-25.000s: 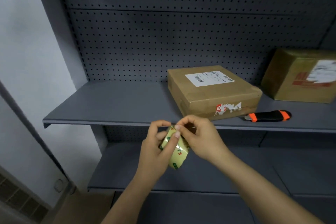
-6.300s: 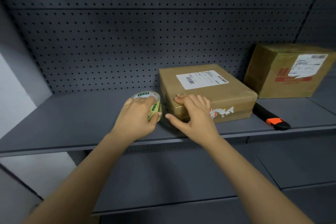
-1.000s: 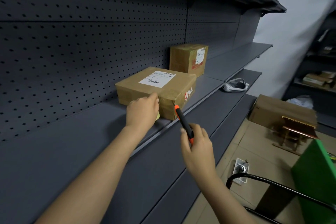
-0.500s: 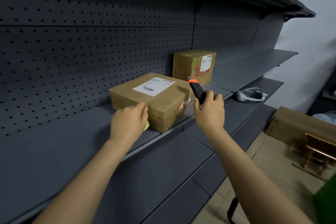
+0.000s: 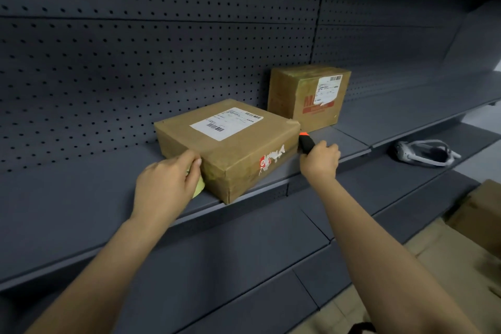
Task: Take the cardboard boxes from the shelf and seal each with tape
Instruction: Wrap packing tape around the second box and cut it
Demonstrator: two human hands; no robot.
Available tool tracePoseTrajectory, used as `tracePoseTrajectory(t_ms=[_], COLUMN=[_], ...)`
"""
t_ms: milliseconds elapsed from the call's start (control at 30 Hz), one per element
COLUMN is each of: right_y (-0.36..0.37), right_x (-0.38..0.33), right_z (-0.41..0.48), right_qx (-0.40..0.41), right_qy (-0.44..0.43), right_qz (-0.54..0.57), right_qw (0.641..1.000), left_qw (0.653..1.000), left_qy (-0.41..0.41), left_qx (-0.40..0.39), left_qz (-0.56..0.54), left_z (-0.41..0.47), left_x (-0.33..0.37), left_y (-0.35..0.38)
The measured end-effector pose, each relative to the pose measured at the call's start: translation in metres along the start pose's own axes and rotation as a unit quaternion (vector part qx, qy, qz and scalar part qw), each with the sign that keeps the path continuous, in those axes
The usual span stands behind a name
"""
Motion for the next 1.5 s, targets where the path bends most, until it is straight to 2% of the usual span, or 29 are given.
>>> tracePoseTrajectory(t_ms=[233, 467, 567, 700, 800, 967, 1100, 1233, 1500], right_y=[0.004, 0.003, -0.009, -0.027, -0.032, -0.027, -0.010, 0.011, 0.011], right_x=[0.003, -0.002, -0.012, -0.050, -0.084, -0.125, -0.137, -0.131, -0.136], right_z=[0.008, 0.004, -0.010, -0.047, -0.077, -0.123, -0.147, -0.152, -0.151], right_qx=[0.014, -0.004, 0.050, 0.122, 0.131, 0.126, 0.097, 0.132, 0.115], right_qy=[0.021, -0.022, -0.084, -0.209, -0.289, -0.376, -0.444, -0.463, -0.445], right_qz=[-0.044, 0.005, 0.037, 0.121, 0.169, 0.203, 0.167, 0.137, 0.132], right_qw=[0.999, 1.000, 0.995, 0.963, 0.933, 0.895, 0.875, 0.866, 0.878], left_qw=[1.000, 1.000, 1.000, 1.000, 0.999, 0.998, 0.998, 0.998, 0.995], left_qy=[-0.014, -0.001, 0.005, 0.026, 0.041, 0.062, 0.063, 0.060, 0.080], left_qx=[-0.001, 0.001, 0.013, 0.013, 0.009, 0.013, -0.021, -0.033, -0.043], left_qz=[0.014, 0.010, 0.006, -0.012, -0.019, -0.025, -0.014, -0.011, -0.028], left_z=[-0.002, 0.000, 0.001, 0.002, 0.004, 0.007, 0.009, 0.012, 0.010], left_x=[0.006, 0.003, 0.000, -0.001, -0.002, -0.006, -0.007, -0.016, -0.030], left_y=[-0.001, 0.001, 0.002, -0.001, -0.003, -0.003, 0.000, 0.000, -0.003])
Point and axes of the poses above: each hand's wrist, its own z-axis towards the middle knuckle, its own y-axis out of the palm, x = y × z, the point moved 5 cm from there along z, towards the middle knuckle, and after that the axes turned 8 degrees about -y, right-handed, at the moved point
